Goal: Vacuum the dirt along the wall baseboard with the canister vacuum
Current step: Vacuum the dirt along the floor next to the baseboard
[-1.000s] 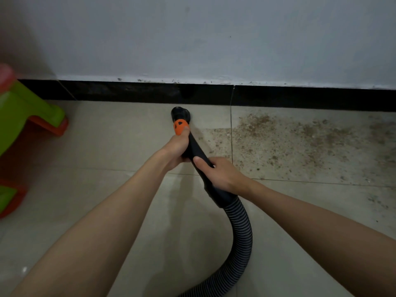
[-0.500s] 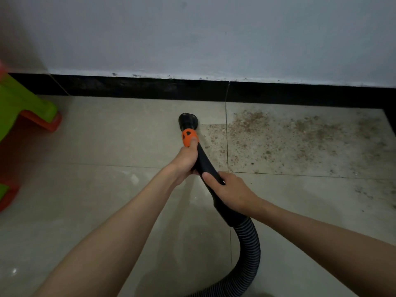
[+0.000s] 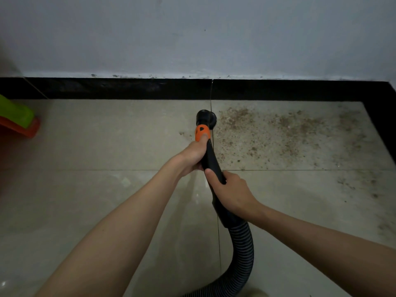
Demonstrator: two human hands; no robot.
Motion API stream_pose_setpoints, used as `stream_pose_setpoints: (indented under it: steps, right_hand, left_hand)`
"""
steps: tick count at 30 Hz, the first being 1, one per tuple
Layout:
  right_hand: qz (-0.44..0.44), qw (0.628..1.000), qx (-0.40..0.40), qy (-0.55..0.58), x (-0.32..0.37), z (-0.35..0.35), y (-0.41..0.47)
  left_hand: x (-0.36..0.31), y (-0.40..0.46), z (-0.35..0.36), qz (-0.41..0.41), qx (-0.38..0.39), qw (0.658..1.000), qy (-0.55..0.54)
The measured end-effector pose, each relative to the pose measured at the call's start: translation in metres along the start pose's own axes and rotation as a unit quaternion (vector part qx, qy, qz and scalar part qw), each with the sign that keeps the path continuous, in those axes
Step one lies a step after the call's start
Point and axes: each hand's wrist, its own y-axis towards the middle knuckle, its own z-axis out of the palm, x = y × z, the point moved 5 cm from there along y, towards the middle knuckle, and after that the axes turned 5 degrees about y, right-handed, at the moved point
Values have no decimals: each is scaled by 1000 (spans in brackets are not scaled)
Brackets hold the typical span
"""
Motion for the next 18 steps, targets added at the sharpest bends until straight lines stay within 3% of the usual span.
stream_pose_setpoints:
  steps: [10,18]
  right_hand:
    - [-44,994,99,-11,26,26,16]
    - [-64,985,152,-58,27,38,-3]
  left_hand:
    - [14,-6,-54,-1,-63,991,-117]
    - [35,-21,-70,-15,-54,990,-126]
